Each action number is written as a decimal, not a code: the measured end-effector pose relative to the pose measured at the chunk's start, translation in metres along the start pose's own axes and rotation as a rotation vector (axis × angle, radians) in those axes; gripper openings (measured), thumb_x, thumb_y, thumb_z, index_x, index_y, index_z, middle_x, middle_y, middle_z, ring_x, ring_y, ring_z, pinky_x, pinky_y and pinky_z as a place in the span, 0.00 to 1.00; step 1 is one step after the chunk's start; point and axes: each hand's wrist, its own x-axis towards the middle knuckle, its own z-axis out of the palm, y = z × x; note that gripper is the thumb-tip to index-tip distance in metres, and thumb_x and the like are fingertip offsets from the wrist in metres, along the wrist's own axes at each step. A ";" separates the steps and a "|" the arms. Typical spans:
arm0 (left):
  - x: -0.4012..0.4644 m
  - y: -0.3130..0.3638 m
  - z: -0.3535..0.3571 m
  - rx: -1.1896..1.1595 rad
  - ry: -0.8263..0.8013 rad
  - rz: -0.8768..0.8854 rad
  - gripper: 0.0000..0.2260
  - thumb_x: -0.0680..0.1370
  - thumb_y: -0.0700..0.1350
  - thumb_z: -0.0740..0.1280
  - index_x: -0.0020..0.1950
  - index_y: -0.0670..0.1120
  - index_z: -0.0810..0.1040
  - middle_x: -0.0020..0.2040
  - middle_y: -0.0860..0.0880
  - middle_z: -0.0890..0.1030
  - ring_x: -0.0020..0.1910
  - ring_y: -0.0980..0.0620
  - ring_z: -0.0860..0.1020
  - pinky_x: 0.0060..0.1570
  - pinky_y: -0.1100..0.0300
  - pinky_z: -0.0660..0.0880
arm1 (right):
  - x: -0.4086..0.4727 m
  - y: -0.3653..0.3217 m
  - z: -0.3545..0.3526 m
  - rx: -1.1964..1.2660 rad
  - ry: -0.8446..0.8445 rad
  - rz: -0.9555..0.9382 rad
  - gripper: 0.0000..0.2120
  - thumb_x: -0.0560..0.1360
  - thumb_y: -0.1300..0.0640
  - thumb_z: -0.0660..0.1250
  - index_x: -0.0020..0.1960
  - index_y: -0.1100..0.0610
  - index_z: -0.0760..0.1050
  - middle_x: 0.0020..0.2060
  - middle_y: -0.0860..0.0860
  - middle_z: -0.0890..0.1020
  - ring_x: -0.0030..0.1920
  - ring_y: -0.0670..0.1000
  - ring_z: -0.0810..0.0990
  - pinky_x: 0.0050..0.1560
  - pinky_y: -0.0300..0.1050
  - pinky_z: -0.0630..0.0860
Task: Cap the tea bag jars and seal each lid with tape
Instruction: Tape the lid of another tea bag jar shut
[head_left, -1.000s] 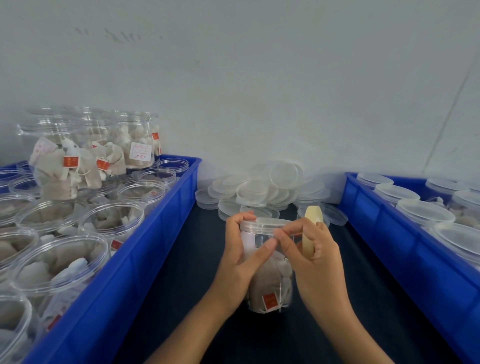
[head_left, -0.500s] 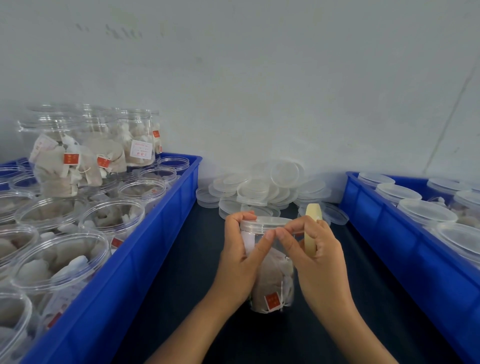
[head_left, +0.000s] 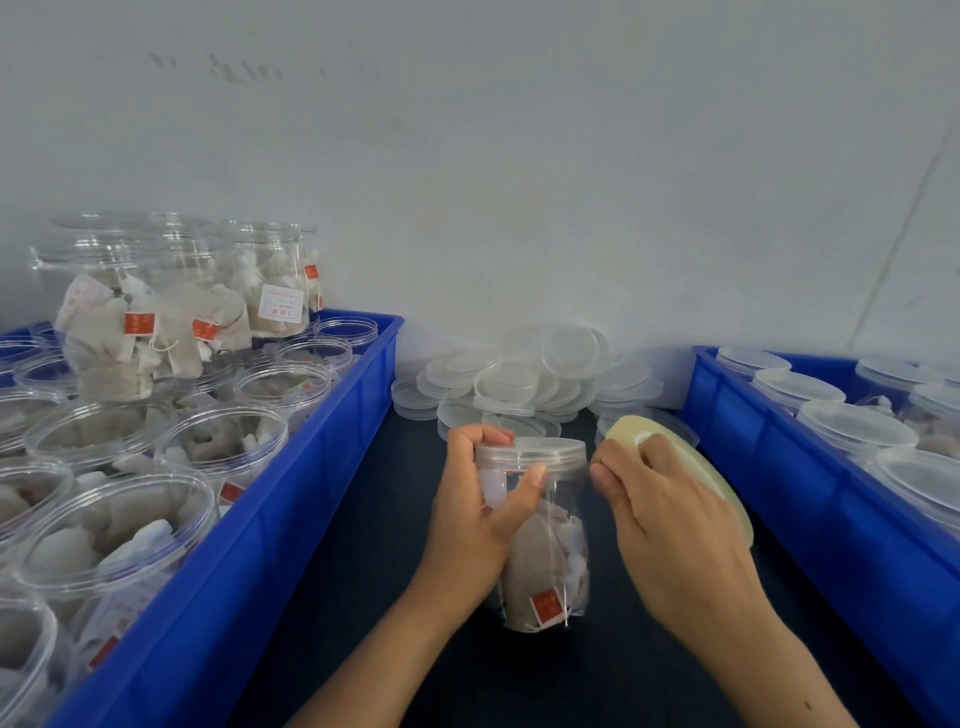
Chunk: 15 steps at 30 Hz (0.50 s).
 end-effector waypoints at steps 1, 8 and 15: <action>0.000 0.000 0.000 0.004 -0.013 0.002 0.21 0.69 0.61 0.68 0.56 0.52 0.69 0.50 0.61 0.78 0.47 0.57 0.82 0.44 0.58 0.81 | 0.001 0.002 -0.001 -0.035 -0.013 0.003 0.23 0.76 0.44 0.39 0.60 0.46 0.68 0.49 0.44 0.67 0.37 0.44 0.70 0.28 0.33 0.61; 0.000 0.000 -0.001 0.052 -0.029 0.026 0.20 0.69 0.61 0.68 0.56 0.55 0.69 0.53 0.64 0.77 0.50 0.60 0.80 0.45 0.63 0.78 | 0.002 0.006 -0.003 -0.172 -0.111 0.010 0.14 0.80 0.48 0.47 0.63 0.44 0.64 0.52 0.44 0.64 0.37 0.44 0.67 0.27 0.33 0.59; -0.001 0.004 -0.003 0.107 -0.052 0.044 0.22 0.68 0.62 0.68 0.57 0.55 0.69 0.54 0.66 0.75 0.53 0.62 0.78 0.46 0.65 0.78 | 0.003 0.011 -0.001 -0.149 -0.147 0.004 0.08 0.82 0.49 0.50 0.60 0.43 0.60 0.48 0.44 0.60 0.36 0.43 0.69 0.31 0.35 0.68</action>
